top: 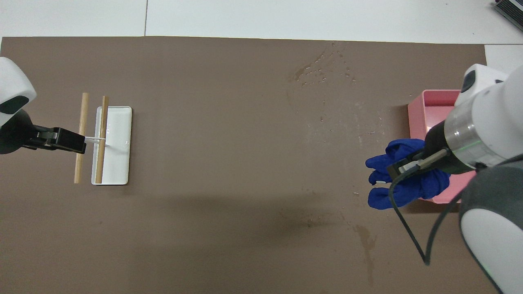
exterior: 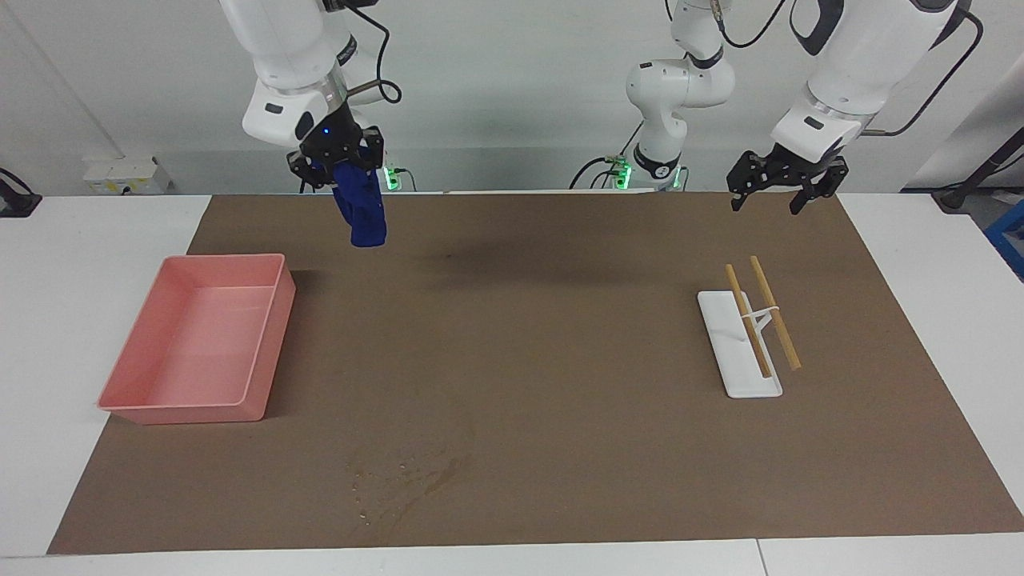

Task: Wipe water with towel using both arms
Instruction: 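Carry the blue cloth into the pink bin and release it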

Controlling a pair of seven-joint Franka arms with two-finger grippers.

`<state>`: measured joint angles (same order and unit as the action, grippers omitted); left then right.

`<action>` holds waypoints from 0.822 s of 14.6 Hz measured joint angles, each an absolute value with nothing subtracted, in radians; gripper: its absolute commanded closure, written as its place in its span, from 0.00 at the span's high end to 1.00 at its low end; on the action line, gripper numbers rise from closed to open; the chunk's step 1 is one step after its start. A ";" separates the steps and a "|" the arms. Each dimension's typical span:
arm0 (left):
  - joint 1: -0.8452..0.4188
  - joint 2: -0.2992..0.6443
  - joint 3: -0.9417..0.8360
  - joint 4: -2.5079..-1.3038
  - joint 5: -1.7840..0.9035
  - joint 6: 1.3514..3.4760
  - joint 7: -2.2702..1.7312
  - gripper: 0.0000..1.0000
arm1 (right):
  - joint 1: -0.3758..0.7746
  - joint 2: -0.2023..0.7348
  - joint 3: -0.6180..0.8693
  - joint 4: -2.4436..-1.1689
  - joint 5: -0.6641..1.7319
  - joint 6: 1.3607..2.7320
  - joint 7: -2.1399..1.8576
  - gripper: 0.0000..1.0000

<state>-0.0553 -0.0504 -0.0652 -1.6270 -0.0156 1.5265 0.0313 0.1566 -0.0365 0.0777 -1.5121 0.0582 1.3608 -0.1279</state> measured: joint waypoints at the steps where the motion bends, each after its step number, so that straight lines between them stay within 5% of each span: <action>1: -0.055 -0.050 -0.065 -1.627 -0.016 1.526 0.031 1.00 | 0.153 -0.054 0.072 -1.512 0.054 1.345 -0.128 0.00; 6: -0.055 -0.050 -0.065 -1.627 -0.016 1.526 0.031 1.00 | 0.047 -0.068 0.055 -1.526 -0.050 1.356 -0.374 0.00; 12: -0.055 -0.050 -0.065 -1.627 -0.016 1.526 0.031 1.00 | -0.142 -0.071 0.046 -1.706 -0.129 1.711 -0.825 0.00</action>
